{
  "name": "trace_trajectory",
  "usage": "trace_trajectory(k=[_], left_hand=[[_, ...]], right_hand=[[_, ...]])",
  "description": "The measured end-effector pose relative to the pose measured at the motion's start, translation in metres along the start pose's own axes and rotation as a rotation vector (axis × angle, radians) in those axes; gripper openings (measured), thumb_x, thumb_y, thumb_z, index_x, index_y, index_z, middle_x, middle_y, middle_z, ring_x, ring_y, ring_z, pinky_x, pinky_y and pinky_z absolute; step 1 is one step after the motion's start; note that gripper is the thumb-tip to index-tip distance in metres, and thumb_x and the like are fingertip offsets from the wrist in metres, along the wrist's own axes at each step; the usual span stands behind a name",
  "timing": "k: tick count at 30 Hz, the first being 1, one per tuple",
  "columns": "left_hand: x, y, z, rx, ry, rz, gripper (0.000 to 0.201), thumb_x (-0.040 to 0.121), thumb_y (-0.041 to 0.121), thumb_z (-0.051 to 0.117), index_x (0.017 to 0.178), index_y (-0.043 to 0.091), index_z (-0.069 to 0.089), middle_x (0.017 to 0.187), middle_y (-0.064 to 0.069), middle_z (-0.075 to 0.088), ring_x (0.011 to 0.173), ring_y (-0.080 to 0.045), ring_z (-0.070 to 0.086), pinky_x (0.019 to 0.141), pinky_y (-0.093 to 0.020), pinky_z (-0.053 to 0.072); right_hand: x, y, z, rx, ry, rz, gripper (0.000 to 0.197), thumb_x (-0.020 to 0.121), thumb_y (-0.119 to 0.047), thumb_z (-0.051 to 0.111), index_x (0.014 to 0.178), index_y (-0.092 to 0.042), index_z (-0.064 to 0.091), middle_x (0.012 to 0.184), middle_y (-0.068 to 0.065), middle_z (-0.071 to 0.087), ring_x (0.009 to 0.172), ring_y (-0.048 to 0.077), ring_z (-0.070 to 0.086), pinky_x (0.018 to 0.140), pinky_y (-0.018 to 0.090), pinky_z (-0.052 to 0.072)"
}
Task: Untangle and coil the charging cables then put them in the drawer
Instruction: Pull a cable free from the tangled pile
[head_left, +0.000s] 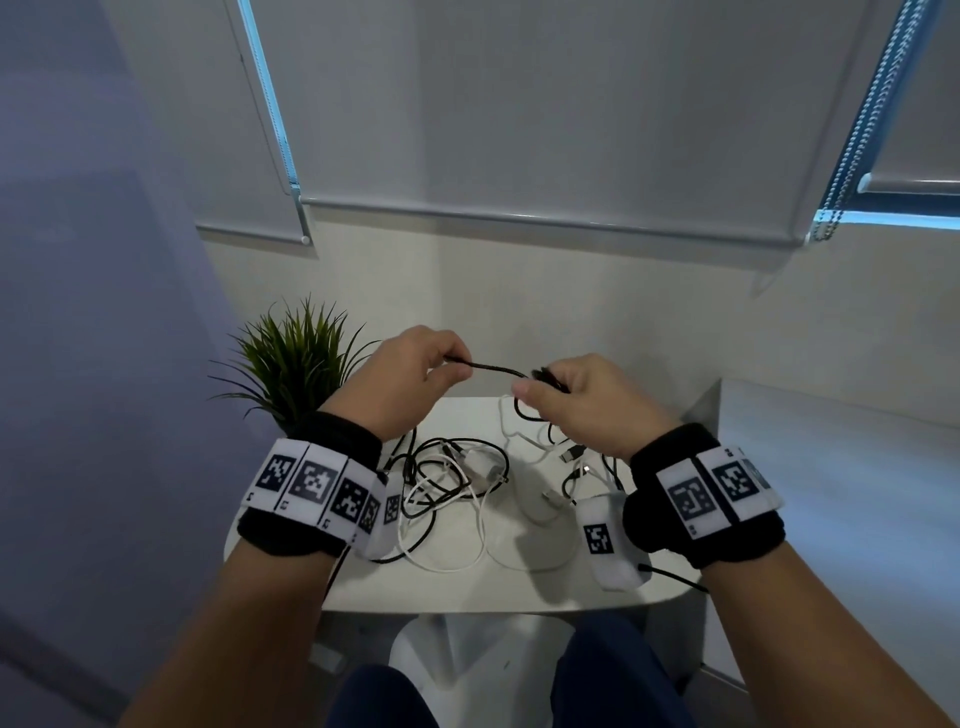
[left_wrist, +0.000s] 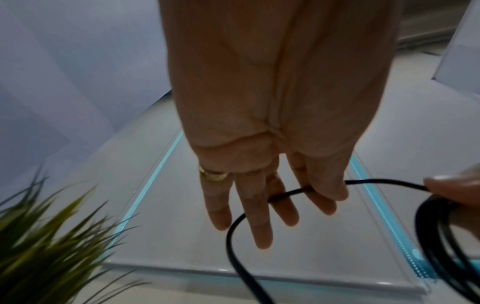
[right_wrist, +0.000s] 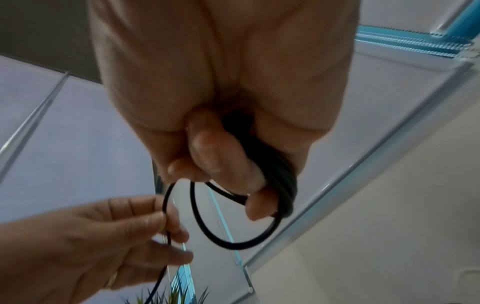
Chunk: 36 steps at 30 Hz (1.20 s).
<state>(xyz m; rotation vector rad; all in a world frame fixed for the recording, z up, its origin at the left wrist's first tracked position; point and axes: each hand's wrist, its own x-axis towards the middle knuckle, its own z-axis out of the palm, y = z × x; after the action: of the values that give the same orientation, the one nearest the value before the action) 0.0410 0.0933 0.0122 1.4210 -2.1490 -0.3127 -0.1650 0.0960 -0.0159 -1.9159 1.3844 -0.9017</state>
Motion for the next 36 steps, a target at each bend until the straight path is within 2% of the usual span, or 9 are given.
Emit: trace_trajectory(k=[3, 7, 11, 17, 21, 24, 26, 28, 36], left_hand=[[-0.003, -0.008, 0.004, -0.007, -0.045, -0.081, 0.017, 0.097, 0.023, 0.048, 0.102, 0.020, 0.064, 0.087, 0.010, 0.052, 0.084, -0.011, 0.052, 0.071, -0.020, 0.040], [-0.005, -0.009, 0.023, 0.033, -0.104, -0.112, 0.022, 0.099, 0.028, 0.042, 0.103, 0.034, 0.063, 0.093, 0.013, 0.058, 0.088, -0.009, 0.051, 0.104, -0.033, 0.030], [-0.009, 0.007, 0.046, -0.033, -0.227, -0.099, 0.021, 0.098, 0.022, 0.044, 0.114, 0.024, 0.059, 0.076, 0.011, 0.052, 0.066, -0.007, 0.049, 0.062, -0.013, 0.030], [-0.020, 0.014, 0.060, -0.166, -0.386, -0.077, 0.021, 0.096, 0.018, 0.049, 0.113, 0.024, 0.058, 0.095, -0.003, 0.066, 0.077, -0.011, 0.058, 0.083, -0.029, 0.048], [-0.021, 0.012, 0.046, -0.143, -0.366, -0.052, 0.014, 0.094, 0.024, 0.054, 0.104, 0.025, 0.064, 0.086, 0.006, 0.066, 0.078, -0.012, 0.061, 0.077, -0.023, 0.048], [-0.017, 0.011, 0.030, -0.018, -0.273, -0.032, 0.010, 0.093, 0.031, 0.054, 0.095, 0.033, 0.064, 0.080, 0.015, 0.061, 0.077, -0.006, 0.057, 0.080, -0.003, 0.031], [-0.011, 0.008, 0.022, 0.026, -0.157, -0.016, 0.011, 0.086, 0.047, 0.047, 0.087, 0.049, 0.058, 0.086, 0.020, 0.062, 0.088, -0.008, 0.059, 0.101, -0.023, 0.035], [-0.007, 0.008, 0.015, 0.030, -0.070, 0.004, 0.010, 0.083, 0.049, 0.044, 0.080, 0.053, 0.054, 0.086, 0.020, 0.058, 0.090, -0.012, 0.058, 0.092, -0.049, 0.044], [0.013, 0.009, 0.006, 0.017, 0.207, 0.175, 0.011, 0.090, 0.019, 0.060, 0.095, 0.020, 0.069, 0.104, 0.003, 0.061, 0.099, -0.014, 0.056, 0.105, -0.052, 0.032]], right_hand=[[0.000, 0.003, -0.002, 0.168, 0.046, 0.049, 0.039, 0.092, -0.039, 0.054, 0.063, -0.015, 0.044, 0.048, -0.007, 0.033, 0.049, 0.017, 0.035, 0.058, 0.031, 0.039], [-0.001, -0.009, -0.004, 0.459, 0.090, 0.039, 0.043, 0.097, -0.030, 0.047, 0.057, -0.015, 0.039, 0.040, -0.006, 0.033, 0.038, 0.016, 0.032, 0.070, 0.034, 0.050], [-0.002, -0.019, -0.007, 0.748, 0.135, 0.030, 0.042, 0.100, -0.023, 0.040, 0.061, -0.011, 0.044, 0.042, 0.001, 0.045, 0.037, 0.019, 0.042, 0.059, 0.032, 0.044], [0.000, -0.019, -0.010, 1.156, 0.185, -0.008, 0.028, 0.100, -0.012, 0.040, 0.082, -0.003, 0.059, 0.110, 0.025, 0.066, 0.105, 0.033, 0.065, 0.096, 0.036, 0.050], [0.005, -0.013, -0.004, 0.835, 0.284, -0.073, 0.018, 0.096, -0.014, 0.051, 0.088, -0.014, 0.067, 0.111, -0.001, 0.066, 0.116, 0.012, 0.057, 0.104, 0.024, 0.041], [0.007, -0.006, 0.002, 0.319, 0.327, -0.076, 0.014, 0.095, -0.019, 0.053, 0.091, -0.015, 0.067, 0.115, 0.008, 0.066, 0.106, 0.016, 0.060, 0.088, 0.023, 0.045], [0.008, -0.003, 0.006, 0.073, 0.273, -0.065, 0.019, 0.095, -0.022, 0.051, 0.099, -0.008, 0.063, 0.106, 0.015, 0.067, 0.097, 0.025, 0.061, 0.087, 0.033, 0.046], [0.007, -0.004, 0.009, -0.038, 0.157, -0.057, 0.018, 0.097, -0.021, 0.046, 0.098, -0.007, 0.059, 0.093, 0.007, 0.070, 0.080, 0.010, 0.063, 0.073, 0.021, 0.047], [-0.001, -0.009, 0.012, 0.094, -0.048, 0.007, 0.039, 0.093, -0.047, 0.048, 0.072, -0.015, 0.056, 0.051, -0.006, 0.054, 0.049, 0.011, 0.052, 0.057, 0.027, 0.043]])
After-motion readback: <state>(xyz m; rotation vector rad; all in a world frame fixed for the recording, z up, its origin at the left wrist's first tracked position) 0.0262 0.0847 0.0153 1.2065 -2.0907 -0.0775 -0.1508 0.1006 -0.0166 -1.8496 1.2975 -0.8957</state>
